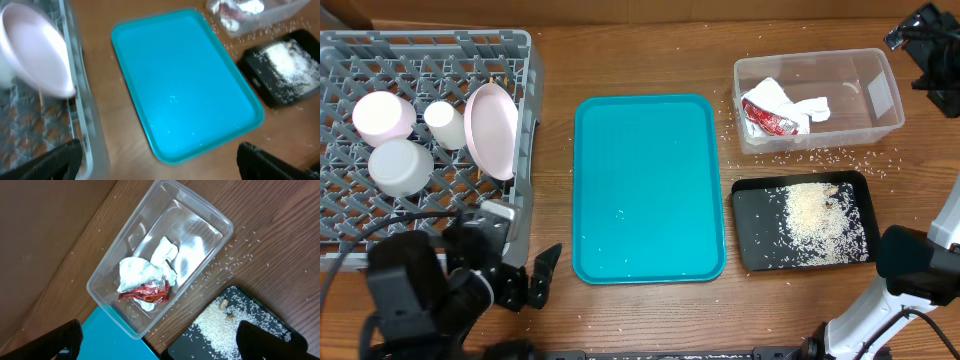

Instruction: Sort waste into correct bins and load items into the dishwasher

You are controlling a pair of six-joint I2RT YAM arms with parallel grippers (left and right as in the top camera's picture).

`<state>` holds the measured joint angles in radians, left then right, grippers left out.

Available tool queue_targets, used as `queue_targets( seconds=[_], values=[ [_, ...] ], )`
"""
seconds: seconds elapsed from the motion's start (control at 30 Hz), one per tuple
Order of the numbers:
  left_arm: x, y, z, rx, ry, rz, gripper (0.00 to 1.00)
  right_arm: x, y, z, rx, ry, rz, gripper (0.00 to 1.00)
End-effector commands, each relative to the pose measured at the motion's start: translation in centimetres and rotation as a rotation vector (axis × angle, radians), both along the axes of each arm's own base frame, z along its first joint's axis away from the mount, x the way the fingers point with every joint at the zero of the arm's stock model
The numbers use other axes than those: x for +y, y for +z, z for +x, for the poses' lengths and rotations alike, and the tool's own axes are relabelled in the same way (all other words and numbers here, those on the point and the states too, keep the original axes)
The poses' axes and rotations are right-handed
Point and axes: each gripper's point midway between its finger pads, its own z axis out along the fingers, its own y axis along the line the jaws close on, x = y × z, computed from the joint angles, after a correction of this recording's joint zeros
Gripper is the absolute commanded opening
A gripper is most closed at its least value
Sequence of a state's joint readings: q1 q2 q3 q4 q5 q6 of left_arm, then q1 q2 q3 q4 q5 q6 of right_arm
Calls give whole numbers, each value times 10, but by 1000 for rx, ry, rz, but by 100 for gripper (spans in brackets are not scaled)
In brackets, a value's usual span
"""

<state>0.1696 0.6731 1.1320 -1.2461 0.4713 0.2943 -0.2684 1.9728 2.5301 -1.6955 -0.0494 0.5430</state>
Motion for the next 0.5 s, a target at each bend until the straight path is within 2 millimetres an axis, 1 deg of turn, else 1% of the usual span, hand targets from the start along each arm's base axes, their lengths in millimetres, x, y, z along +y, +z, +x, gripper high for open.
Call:
queue_targets(
  seconds=[0.0,0.1,0.17,0.27,0.47],
  values=[
    [-14,-24,0,-125,-134,45,100,0,3,1,-12,2,1,100],
    [-17,-44,8,-197,-158,59,100,0,3,1,-12,2,1,100],
    [-20,-52,16,-280,-176,75,100,0,3,1,-12,2,1,100],
    [-23,-57,25,-392,-189,88,100,0,3,1,-12,2,1,100],
    [-20,-64,42,-597,-129,58,100,0,3,1,-12,2,1,100]
  ],
)
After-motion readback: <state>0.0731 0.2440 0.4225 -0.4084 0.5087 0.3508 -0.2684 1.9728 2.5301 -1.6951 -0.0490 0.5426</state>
